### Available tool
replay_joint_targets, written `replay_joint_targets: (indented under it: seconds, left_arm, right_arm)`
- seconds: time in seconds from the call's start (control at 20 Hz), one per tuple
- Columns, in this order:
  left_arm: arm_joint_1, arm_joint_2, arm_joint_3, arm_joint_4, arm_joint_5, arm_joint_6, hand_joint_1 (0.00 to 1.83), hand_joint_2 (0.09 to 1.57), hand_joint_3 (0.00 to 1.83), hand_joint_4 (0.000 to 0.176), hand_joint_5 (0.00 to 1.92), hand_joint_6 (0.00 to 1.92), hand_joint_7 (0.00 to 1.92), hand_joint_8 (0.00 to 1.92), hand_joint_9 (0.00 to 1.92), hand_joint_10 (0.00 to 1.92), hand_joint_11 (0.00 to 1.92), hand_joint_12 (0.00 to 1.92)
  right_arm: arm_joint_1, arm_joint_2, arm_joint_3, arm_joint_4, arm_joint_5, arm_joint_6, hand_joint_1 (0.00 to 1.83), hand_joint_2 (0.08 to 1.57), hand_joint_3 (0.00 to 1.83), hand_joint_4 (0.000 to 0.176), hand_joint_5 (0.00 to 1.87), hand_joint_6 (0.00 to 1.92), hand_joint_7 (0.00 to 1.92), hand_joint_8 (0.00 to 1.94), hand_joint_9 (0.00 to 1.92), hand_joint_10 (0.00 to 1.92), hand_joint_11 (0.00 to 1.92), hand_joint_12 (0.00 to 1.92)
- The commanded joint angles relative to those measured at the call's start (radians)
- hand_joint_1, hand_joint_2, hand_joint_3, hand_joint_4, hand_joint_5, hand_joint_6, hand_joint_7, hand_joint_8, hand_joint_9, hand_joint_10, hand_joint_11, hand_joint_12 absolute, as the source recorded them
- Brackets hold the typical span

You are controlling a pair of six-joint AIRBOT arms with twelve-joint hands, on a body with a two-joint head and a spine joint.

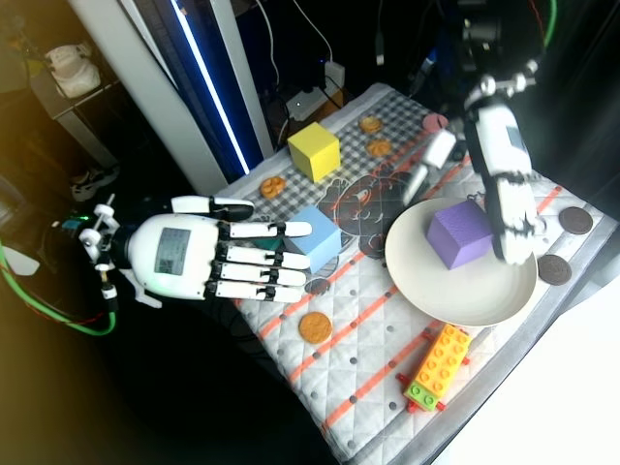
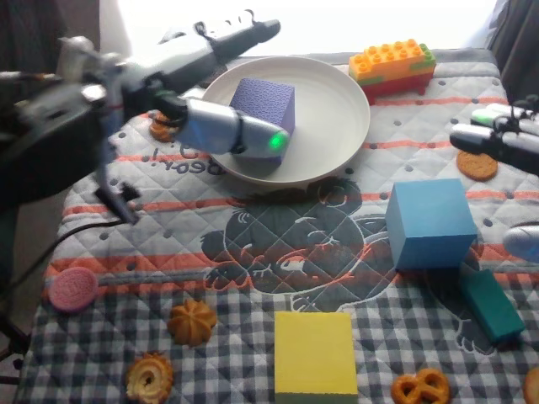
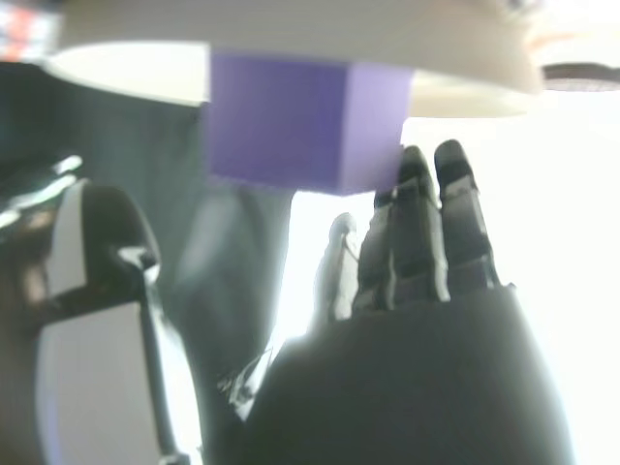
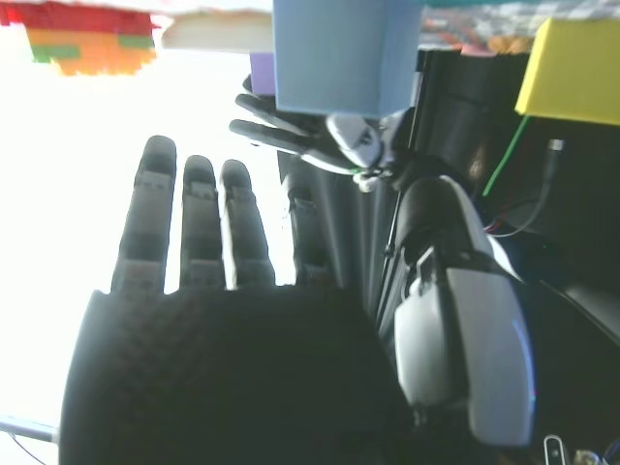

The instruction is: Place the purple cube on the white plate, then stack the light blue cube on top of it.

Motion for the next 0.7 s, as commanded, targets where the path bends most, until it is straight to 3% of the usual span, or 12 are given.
replay_joint_targets:
  seconds: [0.0, 0.1, 0.15, 0.2, 0.3, 0.4, 0.65]
  left_arm:
    - [0.01, 0.035, -0.024, 0.003, -0.178, -0.007, 0.68, 0.79, 0.0, 0.176, 0.0, 0.0, 0.0, 0.0, 0.0, 0.0, 0.0, 0.0]
    - [0.049, 0.104, -0.099, 0.012, -0.244, -0.008, 0.66, 0.78, 0.0, 0.176, 0.0, 0.0, 0.0, 0.0, 0.0, 0.0, 0.0, 0.0]
    - [0.067, 0.129, -0.127, 0.016, -0.27, -0.008, 0.73, 0.76, 0.0, 0.176, 0.0, 0.0, 0.0, 0.0, 0.0, 0.0, 0.0, 0.0]
    - [0.107, 0.177, -0.181, 0.022, -0.314, -0.008, 0.79, 0.78, 0.0, 0.176, 0.0, 0.0, 0.0, 0.0, 0.0, 0.0, 0.0, 0.0]
    - [0.164, 0.228, -0.239, 0.02, -0.355, -0.008, 0.59, 0.83, 0.01, 0.176, 0.0, 0.0, 0.0, 0.0, 0.0, 0.0, 0.0, 0.0]
    - [0.23, 0.26, -0.279, -0.008, -0.393, -0.008, 0.84, 0.74, 0.0, 0.176, 0.0, 0.0, 0.0, 0.0, 0.0, 0.0, 0.0, 0.0]
    - [0.321, 0.303, -0.327, -0.057, -0.453, -0.008, 0.83, 0.79, 0.0, 0.176, 0.0, 0.0, 0.0, 0.0, 0.0, 0.0, 0.0, 0.0]
  right_arm:
    - [0.015, -0.002, 0.004, 0.023, 0.125, 0.007, 0.26, 1.19, 0.0, 0.176, 0.0, 0.0, 0.0, 0.0, 0.01, 0.0, 0.18, 0.11]
    - [0.02, -0.004, 0.005, 0.012, 0.125, 0.014, 0.43, 1.15, 0.0, 0.176, 0.0, 0.0, 0.0, 0.0, 0.0, 0.0, 0.08, 0.07]
    - [0.02, -0.004, 0.005, 0.008, 0.125, 0.021, 0.53, 1.12, 0.0, 0.176, 0.0, 0.0, 0.0, 0.0, 0.0, 0.0, 0.02, 0.01]
    - [0.02, -0.005, 0.005, 0.0, 0.124, 0.031, 0.47, 1.11, 0.0, 0.176, 0.0, 0.0, 0.0, 0.0, 0.0, 0.0, 0.0, 0.0]
    - [0.02, -0.015, 0.009, -0.003, 0.115, 0.032, 0.46, 1.09, 0.0, 0.176, 0.0, 0.0, 0.0, 0.0, 0.0, 0.0, 0.07, 0.03]
    - [0.031, -0.04, 0.034, -0.004, 0.083, 0.045, 0.57, 1.04, 0.0, 0.176, 0.0, 0.0, 0.0, 0.0, 0.0, 0.0, 0.06, 0.06]
    - [0.082, -0.086, 0.079, -0.024, 0.011, 0.059, 0.6, 0.99, 0.0, 0.176, 0.0, 0.0, 0.0, 0.0, 0.0, 0.0, 0.04, 0.02]
